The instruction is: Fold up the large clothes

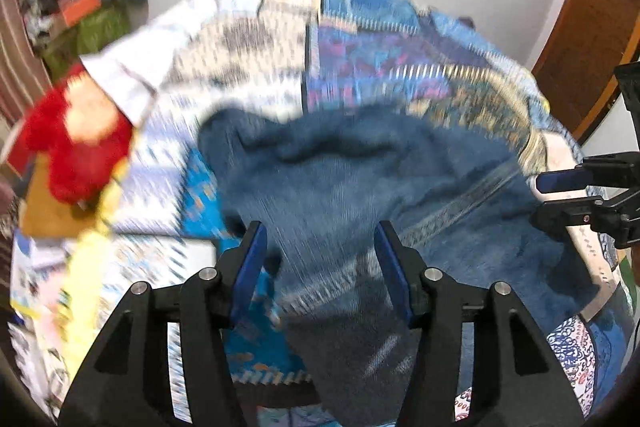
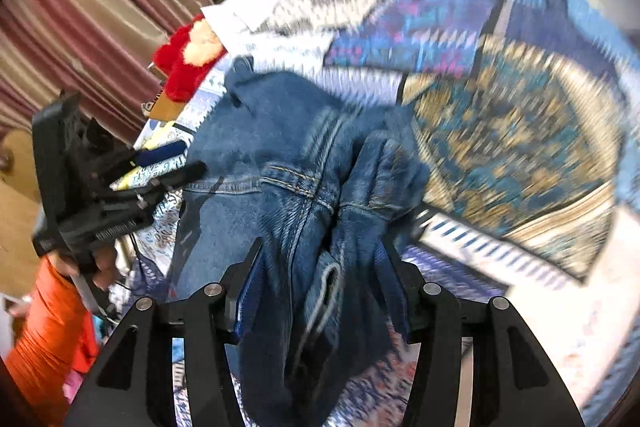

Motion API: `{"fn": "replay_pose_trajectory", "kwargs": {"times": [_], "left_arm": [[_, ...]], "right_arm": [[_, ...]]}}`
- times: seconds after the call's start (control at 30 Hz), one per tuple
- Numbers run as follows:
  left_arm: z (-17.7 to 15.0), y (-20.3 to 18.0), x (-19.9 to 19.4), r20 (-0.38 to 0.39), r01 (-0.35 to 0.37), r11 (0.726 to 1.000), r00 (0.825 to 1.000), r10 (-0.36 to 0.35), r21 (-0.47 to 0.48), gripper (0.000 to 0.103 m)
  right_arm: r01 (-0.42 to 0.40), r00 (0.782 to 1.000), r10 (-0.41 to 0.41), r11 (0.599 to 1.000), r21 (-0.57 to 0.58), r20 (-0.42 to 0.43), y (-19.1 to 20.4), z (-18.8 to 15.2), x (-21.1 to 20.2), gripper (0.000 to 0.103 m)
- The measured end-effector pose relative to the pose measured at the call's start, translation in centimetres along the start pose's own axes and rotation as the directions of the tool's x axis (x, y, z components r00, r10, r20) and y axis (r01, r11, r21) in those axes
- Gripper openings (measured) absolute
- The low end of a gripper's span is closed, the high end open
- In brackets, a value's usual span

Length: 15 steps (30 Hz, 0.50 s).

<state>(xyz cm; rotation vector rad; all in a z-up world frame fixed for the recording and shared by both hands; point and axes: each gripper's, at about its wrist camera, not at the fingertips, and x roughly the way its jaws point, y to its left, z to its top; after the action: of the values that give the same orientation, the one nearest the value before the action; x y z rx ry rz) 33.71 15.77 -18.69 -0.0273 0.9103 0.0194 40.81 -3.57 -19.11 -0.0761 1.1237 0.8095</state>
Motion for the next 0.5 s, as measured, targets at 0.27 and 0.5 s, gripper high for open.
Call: {"fn": "replay_pose_trajectory", "kwargs": {"times": [0.27, 0.5], "left_arm": [[3.3, -0.2, 3.9, -0.021, -0.085, 0.995, 0.996, 0.086, 0.049, 0.062], [4.5, 3.1, 11.5, -0.122, -0.174, 0.983, 0.979, 0.166, -0.055, 0.068]], "right_arm": [[0.001, 0.998, 0.001, 0.999, -0.041, 0.06, 2.4, 5.2, 2.8, 0.051], [0.025, 0.999, -0.023, 0.997, 0.071, -0.03, -2.3, 6.3, 9.2, 0.051]]}}
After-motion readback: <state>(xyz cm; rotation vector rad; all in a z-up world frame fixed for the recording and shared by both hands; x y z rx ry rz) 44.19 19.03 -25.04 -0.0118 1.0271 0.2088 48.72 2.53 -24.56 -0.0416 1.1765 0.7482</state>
